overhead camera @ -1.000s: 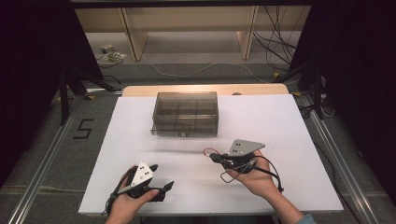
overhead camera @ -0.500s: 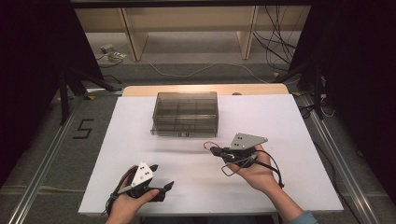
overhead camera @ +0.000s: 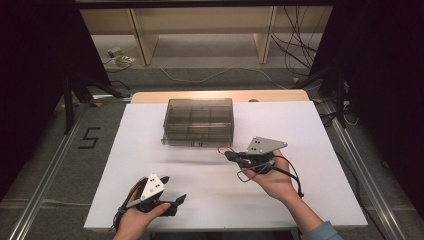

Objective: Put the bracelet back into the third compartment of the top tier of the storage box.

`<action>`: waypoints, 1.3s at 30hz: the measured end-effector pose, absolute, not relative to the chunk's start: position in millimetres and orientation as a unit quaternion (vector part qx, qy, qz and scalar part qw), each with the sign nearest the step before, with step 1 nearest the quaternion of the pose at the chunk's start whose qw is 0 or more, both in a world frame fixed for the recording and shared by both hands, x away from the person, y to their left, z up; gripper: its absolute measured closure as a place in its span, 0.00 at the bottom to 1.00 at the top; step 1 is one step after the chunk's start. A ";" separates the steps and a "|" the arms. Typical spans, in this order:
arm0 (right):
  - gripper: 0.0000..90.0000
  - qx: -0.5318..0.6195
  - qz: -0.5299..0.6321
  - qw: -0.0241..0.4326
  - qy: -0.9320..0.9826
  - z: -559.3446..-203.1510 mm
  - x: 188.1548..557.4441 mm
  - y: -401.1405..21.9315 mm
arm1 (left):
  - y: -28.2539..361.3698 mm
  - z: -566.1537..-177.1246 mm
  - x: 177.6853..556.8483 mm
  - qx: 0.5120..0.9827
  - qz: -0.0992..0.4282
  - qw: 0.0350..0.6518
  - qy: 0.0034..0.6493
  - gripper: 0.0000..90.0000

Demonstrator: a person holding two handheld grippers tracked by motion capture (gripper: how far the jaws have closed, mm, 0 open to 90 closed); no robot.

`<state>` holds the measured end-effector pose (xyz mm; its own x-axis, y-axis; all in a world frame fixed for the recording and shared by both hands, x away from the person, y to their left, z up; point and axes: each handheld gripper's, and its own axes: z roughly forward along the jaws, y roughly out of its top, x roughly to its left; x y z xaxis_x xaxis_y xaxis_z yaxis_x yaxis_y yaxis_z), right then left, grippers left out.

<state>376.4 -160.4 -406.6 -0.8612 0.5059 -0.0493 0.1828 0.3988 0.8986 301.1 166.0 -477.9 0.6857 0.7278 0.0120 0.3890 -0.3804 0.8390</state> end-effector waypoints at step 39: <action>1.00 0.218 0.519 0.171 0.808 -394.1 393.5 -158.2 | 165.5 -477.7 300.7 0.806 0.196 0.438 0.345 0.20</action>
<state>393.5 -158.2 -394.1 -0.8465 0.5299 -0.0512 0.1736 0.3658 0.9144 300.7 165.5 -477.7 0.6849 0.7285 0.0132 0.3851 -0.3773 0.8422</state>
